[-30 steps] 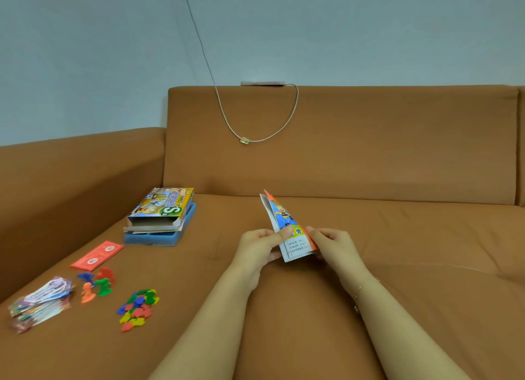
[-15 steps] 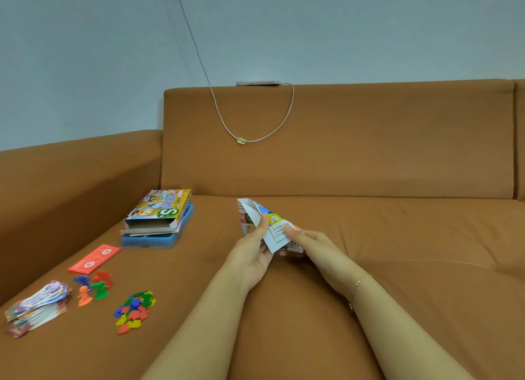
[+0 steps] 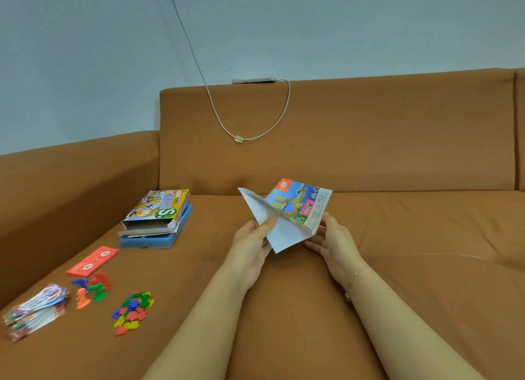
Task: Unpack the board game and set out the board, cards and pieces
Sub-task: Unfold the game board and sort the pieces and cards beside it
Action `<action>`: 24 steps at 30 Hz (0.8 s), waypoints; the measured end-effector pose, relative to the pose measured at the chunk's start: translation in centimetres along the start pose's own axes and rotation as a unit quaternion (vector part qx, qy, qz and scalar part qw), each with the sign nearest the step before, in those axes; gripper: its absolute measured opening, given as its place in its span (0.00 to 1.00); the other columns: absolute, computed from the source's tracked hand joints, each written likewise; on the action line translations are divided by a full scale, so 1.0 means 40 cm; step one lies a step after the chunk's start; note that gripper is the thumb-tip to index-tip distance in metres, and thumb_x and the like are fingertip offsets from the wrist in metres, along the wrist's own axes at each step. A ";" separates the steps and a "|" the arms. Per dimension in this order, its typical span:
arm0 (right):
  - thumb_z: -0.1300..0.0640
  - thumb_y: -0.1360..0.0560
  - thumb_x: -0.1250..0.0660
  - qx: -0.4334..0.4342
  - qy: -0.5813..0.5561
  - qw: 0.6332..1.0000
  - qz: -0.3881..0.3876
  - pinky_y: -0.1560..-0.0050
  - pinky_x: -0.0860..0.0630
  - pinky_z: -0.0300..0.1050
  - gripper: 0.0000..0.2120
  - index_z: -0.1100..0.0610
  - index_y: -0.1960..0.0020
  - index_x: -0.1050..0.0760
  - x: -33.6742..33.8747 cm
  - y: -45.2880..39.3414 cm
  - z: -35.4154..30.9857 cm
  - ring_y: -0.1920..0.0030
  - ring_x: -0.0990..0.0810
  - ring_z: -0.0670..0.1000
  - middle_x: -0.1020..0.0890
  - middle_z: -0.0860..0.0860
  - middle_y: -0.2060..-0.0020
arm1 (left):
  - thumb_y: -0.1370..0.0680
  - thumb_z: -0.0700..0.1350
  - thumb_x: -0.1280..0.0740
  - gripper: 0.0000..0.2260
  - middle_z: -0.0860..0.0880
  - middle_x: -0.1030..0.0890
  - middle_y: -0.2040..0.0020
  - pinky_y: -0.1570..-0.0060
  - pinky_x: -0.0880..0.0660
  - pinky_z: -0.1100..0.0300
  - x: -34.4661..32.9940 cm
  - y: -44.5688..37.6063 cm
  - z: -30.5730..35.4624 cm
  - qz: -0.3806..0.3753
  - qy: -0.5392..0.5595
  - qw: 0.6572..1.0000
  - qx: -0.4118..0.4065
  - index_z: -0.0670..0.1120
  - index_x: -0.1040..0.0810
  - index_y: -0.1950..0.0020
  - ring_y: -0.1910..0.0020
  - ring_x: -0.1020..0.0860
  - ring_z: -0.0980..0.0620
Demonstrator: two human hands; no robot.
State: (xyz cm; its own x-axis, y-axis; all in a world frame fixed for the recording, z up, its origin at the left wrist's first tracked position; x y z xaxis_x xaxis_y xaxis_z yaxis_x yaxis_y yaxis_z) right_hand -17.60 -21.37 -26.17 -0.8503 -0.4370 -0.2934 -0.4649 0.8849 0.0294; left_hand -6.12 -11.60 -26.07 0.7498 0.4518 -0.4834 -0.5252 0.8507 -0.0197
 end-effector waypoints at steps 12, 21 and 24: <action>0.66 0.24 0.37 0.013 -0.027 0.998 0.056 0.45 0.22 0.58 0.11 0.62 0.42 0.25 0.015 0.005 0.000 0.49 0.18 0.60 0.17 0.59 0.50 | 0.25 0.34 0.32 0.18 0.49 0.23 0.43 0.54 0.23 0.54 0.032 -0.007 0.011 0.164 -0.118 0.973 -0.111 0.48 0.33 0.39 0.53 0.21 0.54; 0.63 0.24 0.36 0.038 -0.019 0.999 0.029 0.55 0.22 0.53 0.07 0.57 0.48 0.23 0.031 0.018 -0.023 0.59 0.19 0.54 0.16 0.54 0.58 | 0.26 0.42 0.32 0.24 0.56 0.46 0.23 0.28 0.49 0.51 0.045 -0.001 0.035 0.101 -0.628 0.708 -0.307 0.61 0.28 0.33 0.24 0.49 0.53; 0.52 0.24 0.34 0.047 -0.017 0.999 0.008 0.62 0.25 0.46 0.10 0.57 0.50 0.20 0.024 0.033 -0.030 0.64 0.20 0.52 0.16 0.53 0.60 | 0.23 0.49 0.35 0.08 0.57 0.25 0.36 0.34 0.37 0.50 0.057 -0.010 0.035 0.124 -0.585 0.738 -0.315 0.56 0.18 0.47 0.32 0.31 0.51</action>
State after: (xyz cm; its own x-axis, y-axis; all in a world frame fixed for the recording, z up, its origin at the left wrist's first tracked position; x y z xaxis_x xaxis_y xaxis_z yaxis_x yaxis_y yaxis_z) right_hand -19.31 -20.83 -25.25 -0.8477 -0.4179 -0.3268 -0.4245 0.9038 -0.0547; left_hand -3.64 -10.52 -25.93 0.2407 0.8083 0.5374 -0.5114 0.5762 -0.6376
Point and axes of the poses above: each hand's wrist, its own y-axis away from the middle knuckle, its own x-axis out of the back of the hand, z = x × y, the point moved 2 cm from there along -y, towards the middle knuckle
